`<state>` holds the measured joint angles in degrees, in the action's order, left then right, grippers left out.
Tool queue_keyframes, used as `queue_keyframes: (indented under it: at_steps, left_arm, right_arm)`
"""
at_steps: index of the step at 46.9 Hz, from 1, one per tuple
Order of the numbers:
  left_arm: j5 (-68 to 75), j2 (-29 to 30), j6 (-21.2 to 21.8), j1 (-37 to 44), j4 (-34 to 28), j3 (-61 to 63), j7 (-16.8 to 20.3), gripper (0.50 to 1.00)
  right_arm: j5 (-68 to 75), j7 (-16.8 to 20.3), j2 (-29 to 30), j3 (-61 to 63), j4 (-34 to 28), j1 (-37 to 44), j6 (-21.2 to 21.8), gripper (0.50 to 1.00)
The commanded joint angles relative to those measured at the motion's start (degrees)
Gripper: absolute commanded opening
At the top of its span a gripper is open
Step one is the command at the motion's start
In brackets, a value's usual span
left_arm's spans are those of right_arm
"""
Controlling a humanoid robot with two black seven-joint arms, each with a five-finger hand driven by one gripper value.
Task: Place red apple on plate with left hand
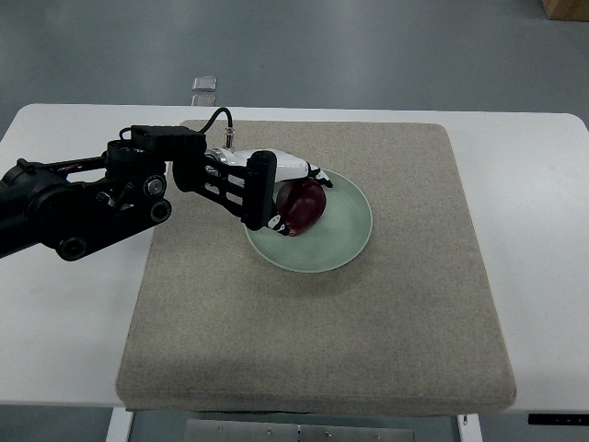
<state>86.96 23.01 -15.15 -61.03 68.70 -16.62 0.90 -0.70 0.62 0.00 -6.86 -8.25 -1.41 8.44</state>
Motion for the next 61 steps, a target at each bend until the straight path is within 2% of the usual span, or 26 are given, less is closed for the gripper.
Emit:
queue_keyframes:
  at_steps: [1, 10, 16, 26, 31, 42, 61]
  left_arm:
    - [-0.56, 0.02, -0.32, 0.03, 0.03, -0.08, -0.02, 0.996]
    - [-3.02, 0.11, -0.14, -0.15, 0.21, -0.87, -0.02, 0.999]
    - [-11.62, 0.72, 0.30, -0.67, 0.12, -1.92, -0.02, 0.996]
    - [-19.54, 2.57, -1.37, -0.94, -0.40, -8.86, -0.81, 0.996]
    - [-26.13, 3.10, -2.77, -0.67, -2.95, -12.29, -1.86, 0.999]
    - [-48.53, 3.27, -1.99, 0.29, -8.92, -16.52, -6.61, 0.999]
    - [-77.37, 4.50, -2.25, 2.31, -18.33, -16.78, -6.43, 0.999]
  right_arm:
    - [0.00, 0.00, 0.00, 0.00, -0.01, 0.00, 0.00, 0.964]
    - [0.00, 0.00, 0.00, 0.00, -0.01, 0.00, 0.00, 0.964]
    - [0.00, 0.00, 0.00, 0.00, -0.01, 0.00, 0.00, 0.964]
    - [0.00, 0.00, 0.00, 0.00, -0.01, 0.00, 0.00, 0.964]
    - [0.00, 0.00, 0.00, 0.00, 0.08, 0.00, 0.00, 0.964]
    - [0.00, 0.00, 0.00, 0.00, -0.01, 0.00, 0.00, 0.964]
    - [0.00, 0.00, 0.00, 0.00, -0.01, 0.00, 0.00, 0.964]
